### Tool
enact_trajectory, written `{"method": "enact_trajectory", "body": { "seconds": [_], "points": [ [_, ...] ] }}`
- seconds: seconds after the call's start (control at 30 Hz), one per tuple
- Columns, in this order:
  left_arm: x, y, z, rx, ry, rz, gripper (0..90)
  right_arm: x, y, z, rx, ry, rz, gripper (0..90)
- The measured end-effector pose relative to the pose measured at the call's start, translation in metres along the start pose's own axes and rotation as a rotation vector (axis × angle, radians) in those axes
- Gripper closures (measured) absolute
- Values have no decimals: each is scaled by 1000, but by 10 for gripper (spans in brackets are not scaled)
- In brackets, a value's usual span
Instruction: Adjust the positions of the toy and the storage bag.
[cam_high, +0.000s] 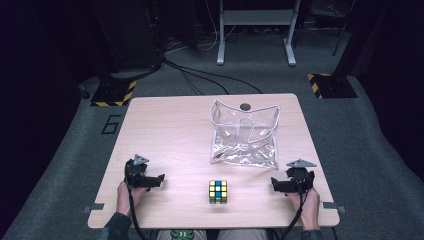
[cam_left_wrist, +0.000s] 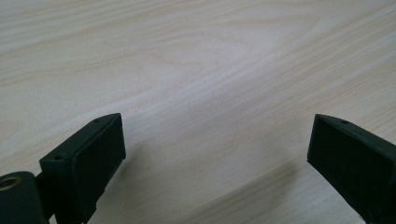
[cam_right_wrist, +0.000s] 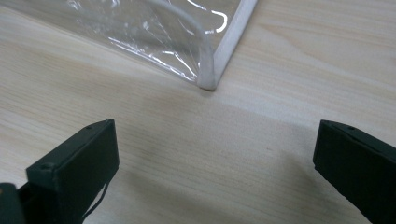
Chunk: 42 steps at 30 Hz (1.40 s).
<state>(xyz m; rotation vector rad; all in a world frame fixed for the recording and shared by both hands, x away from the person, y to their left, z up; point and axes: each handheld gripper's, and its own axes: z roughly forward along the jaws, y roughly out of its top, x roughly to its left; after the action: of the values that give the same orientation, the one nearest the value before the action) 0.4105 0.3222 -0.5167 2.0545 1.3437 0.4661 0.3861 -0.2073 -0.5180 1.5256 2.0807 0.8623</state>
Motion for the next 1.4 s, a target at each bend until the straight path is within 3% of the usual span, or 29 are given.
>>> {"method": "enact_trajectory", "body": {
  "seconds": [0.3, 0.8, 0.97, 1.13, 1.4],
  "points": [
    [-5, 27, -4, -13, -67, -5, 41, 1, 26, -14, -3, 68, -20, 2],
    [-19, 70, -8, -33, -119, 50, 52, 12, 70, -37, -14, 78, -102, 19],
    [-23, 85, -6, -38, -139, 56, 55, 14, 83, -44, -19, 86, -109, 23],
    [-29, 105, -1, -17, -155, 98, 59, 13, 95, -48, -27, 95, -112, 27],
    [-35, 128, 4, -15, -190, 103, 65, 14, 114, -53, -34, 118, -119, 30]
  ]
}}
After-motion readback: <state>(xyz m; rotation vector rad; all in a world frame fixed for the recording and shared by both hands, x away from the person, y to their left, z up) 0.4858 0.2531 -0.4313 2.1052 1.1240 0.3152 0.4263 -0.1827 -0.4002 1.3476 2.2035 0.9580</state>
